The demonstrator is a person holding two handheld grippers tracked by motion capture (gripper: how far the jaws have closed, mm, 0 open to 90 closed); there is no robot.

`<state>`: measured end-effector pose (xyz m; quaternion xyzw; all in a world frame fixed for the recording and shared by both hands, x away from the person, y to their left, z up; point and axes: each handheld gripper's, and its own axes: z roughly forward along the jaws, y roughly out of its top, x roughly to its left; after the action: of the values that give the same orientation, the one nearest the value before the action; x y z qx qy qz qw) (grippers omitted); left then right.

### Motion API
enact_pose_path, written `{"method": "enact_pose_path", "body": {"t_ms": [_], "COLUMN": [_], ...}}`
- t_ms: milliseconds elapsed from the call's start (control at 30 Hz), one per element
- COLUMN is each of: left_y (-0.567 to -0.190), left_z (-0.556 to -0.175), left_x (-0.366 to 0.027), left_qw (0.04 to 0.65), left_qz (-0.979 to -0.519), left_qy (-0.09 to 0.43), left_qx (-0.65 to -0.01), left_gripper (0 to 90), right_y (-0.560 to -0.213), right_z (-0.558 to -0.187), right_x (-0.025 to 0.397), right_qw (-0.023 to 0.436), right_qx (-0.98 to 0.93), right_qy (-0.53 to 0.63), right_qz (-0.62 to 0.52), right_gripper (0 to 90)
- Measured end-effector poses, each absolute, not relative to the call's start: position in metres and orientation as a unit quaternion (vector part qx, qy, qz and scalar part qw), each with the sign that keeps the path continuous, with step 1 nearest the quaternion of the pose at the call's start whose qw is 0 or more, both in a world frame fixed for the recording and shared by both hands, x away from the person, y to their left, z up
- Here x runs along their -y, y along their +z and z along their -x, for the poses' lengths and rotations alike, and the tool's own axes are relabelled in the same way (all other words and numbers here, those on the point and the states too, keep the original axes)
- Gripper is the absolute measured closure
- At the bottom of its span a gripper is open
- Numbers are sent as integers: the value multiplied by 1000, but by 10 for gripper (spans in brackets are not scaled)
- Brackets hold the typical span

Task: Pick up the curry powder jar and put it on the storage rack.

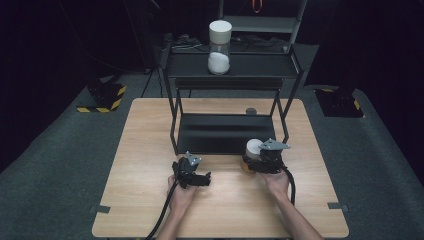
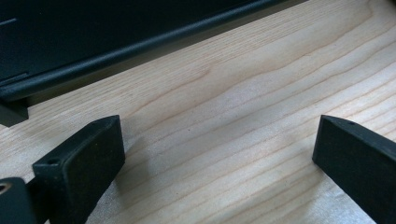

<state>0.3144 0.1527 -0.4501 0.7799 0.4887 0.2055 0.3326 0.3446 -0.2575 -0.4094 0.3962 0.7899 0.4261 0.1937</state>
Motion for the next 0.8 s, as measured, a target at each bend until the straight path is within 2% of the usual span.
{"method": "enact_pose_path", "body": {"t_ms": [800], "left_y": [-450], "left_z": [-315], "left_x": [-153], "left_qw": [332], "left_qz": [-780], "left_qy": [206], "left_qx": [-488], "left_gripper": [20], "right_y": [-368], "right_z": [-348], "right_x": [269], "right_qw": [194], "right_qx": [-799], "right_qy": [429], "right_qz": [-374], "right_gripper": [323]}}
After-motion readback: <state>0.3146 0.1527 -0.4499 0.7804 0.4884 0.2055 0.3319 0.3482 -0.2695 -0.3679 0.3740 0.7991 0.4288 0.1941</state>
